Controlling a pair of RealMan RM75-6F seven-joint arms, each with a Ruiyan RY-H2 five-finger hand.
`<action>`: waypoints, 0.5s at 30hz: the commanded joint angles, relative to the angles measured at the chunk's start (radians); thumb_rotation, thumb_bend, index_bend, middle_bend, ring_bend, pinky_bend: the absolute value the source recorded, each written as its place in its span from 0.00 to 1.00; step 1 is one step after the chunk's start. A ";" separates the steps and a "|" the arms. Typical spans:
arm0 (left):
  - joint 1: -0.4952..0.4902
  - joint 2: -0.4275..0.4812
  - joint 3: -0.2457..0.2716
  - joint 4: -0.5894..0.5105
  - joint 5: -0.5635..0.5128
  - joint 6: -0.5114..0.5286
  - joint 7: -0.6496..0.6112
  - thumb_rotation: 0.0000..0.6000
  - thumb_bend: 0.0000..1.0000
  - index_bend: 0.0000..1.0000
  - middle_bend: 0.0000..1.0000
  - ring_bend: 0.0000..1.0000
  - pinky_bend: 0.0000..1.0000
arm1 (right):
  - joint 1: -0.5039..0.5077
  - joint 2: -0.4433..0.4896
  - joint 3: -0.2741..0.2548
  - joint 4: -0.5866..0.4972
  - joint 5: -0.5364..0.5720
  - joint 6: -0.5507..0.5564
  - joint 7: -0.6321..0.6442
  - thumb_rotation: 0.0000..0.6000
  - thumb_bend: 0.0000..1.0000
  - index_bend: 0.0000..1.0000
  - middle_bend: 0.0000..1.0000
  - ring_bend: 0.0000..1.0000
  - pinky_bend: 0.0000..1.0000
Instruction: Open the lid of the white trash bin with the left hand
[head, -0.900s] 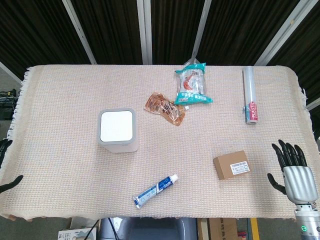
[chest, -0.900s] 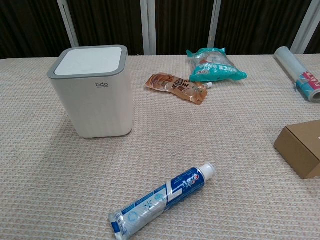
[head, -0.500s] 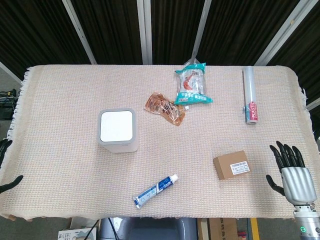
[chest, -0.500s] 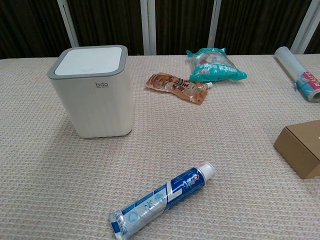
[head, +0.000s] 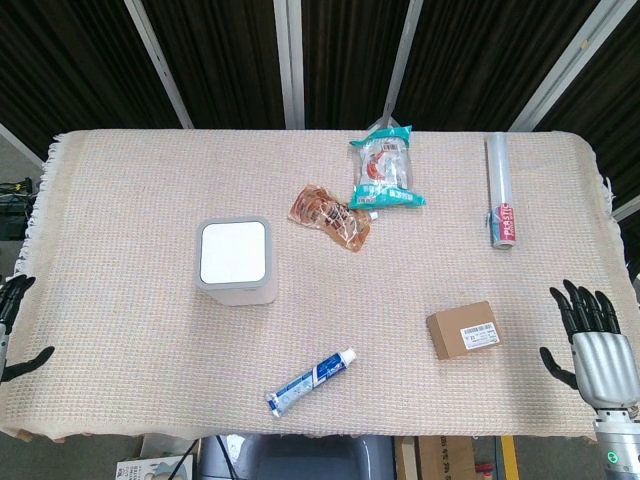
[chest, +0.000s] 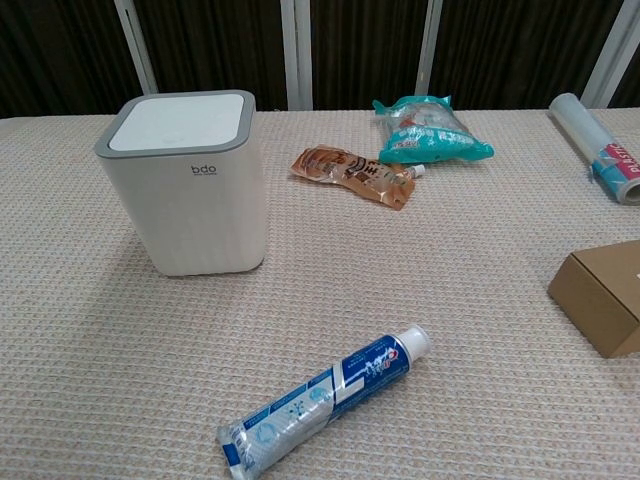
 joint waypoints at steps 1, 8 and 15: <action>-0.012 -0.002 -0.006 0.010 0.000 -0.015 -0.026 1.00 0.24 0.11 0.13 0.07 0.27 | 0.000 -0.001 0.000 0.001 0.005 -0.003 -0.009 1.00 0.30 0.09 0.02 0.03 0.01; -0.091 0.010 -0.019 0.033 0.033 -0.111 -0.122 1.00 0.28 0.11 0.32 0.31 0.45 | 0.005 -0.014 -0.004 0.009 0.011 -0.020 -0.034 1.00 0.30 0.09 0.02 0.03 0.01; -0.234 0.099 -0.060 -0.068 0.040 -0.300 -0.198 1.00 0.32 0.11 0.46 0.46 0.56 | 0.011 -0.023 -0.007 0.008 0.026 -0.044 -0.058 1.00 0.30 0.09 0.02 0.03 0.01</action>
